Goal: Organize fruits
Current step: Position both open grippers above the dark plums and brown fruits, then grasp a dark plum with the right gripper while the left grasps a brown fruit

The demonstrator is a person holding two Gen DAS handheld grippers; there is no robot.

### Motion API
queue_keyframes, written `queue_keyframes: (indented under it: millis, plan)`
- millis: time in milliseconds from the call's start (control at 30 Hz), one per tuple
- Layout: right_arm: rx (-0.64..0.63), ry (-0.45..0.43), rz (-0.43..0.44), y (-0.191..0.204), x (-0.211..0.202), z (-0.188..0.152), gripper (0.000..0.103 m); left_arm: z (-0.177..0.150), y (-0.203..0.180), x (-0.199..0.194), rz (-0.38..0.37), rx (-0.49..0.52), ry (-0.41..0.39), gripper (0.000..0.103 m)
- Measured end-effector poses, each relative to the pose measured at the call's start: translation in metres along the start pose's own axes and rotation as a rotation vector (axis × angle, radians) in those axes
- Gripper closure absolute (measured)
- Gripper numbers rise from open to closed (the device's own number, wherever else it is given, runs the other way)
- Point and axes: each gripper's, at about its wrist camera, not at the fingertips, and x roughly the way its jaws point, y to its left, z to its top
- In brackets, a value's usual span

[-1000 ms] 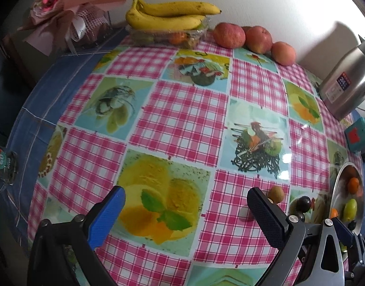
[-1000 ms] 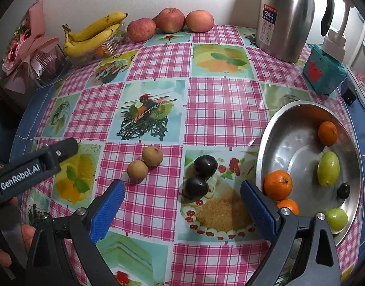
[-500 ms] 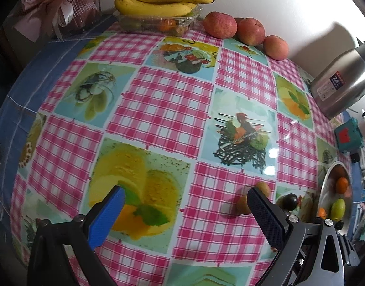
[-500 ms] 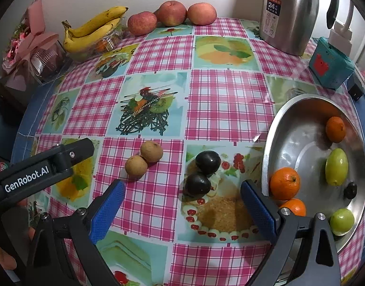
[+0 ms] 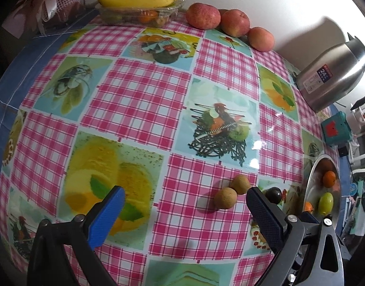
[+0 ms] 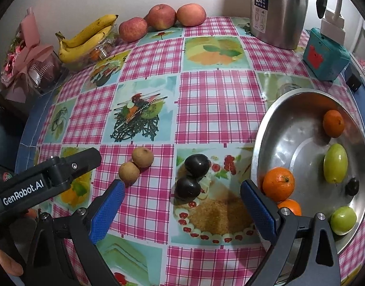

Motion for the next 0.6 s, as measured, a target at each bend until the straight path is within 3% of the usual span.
queue_keyframes:
  millis: [600]
  plan:
    - [-0.041, 0.058, -0.051, 0.000, 0.020, -0.006, 0.012, -0.007, -0.036, 0.026, 0.026, 0.142, 0.074, 0.010]
